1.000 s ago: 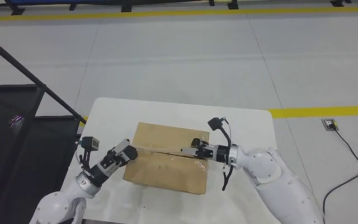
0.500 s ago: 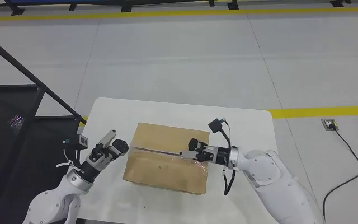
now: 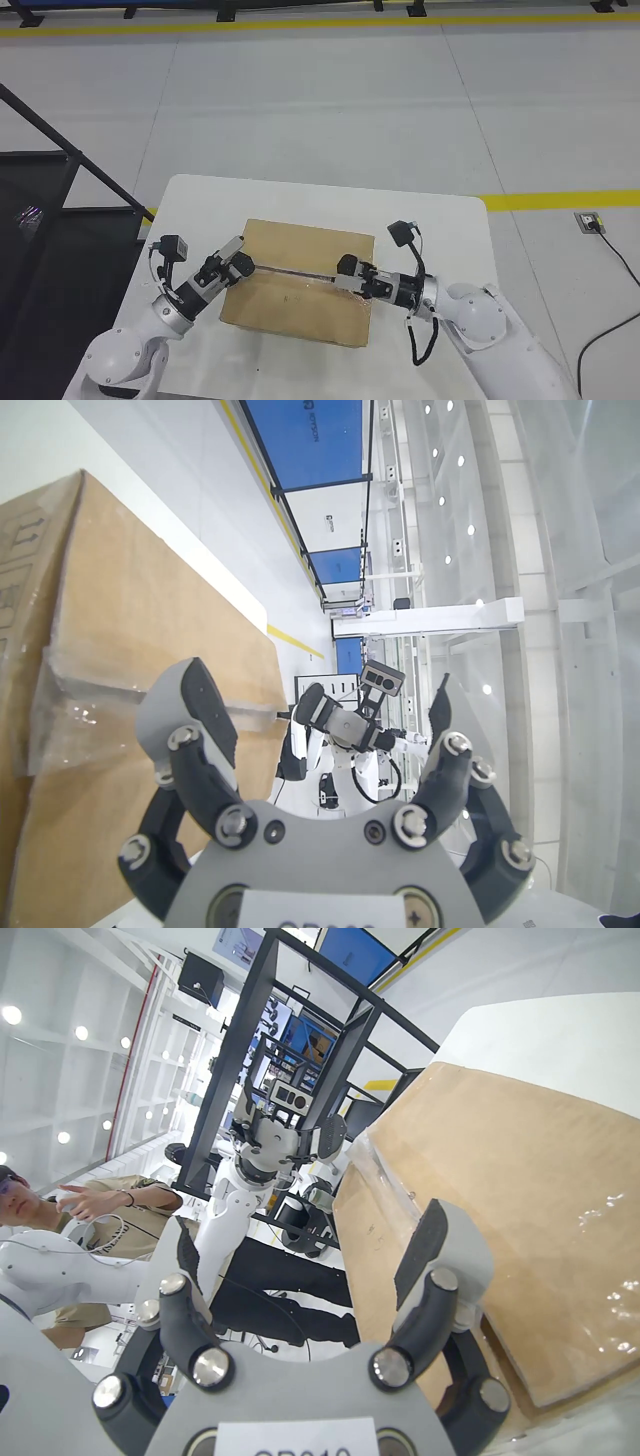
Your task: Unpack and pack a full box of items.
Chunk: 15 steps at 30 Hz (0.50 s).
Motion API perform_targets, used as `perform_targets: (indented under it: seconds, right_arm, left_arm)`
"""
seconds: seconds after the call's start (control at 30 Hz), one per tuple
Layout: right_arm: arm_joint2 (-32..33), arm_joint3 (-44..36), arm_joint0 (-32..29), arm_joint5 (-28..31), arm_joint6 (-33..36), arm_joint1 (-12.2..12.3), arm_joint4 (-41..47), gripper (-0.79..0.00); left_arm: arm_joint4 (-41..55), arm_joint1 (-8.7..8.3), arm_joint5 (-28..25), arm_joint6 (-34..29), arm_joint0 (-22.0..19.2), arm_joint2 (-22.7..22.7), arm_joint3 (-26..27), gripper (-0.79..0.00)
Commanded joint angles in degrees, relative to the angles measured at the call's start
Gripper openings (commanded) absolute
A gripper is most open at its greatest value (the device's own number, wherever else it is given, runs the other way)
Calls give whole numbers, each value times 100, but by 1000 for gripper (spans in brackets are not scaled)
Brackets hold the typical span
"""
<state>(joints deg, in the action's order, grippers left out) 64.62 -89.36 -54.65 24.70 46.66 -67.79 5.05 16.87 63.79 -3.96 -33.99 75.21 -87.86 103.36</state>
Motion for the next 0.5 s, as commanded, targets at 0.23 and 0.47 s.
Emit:
perform_targets:
  seconds: [0.23, 0.47]
  right_arm:
    - [-294, 194, 194, -874, 249, -55, 446, 0]
    - [-544, 464, 421, -1137, 218, -131, 538, 0]
  left_arm:
    - [-123, 8, -11, -11, -110, 179, -163, 0]
    - [-181, 9, 20, -104, -210, 291, -278, 0]
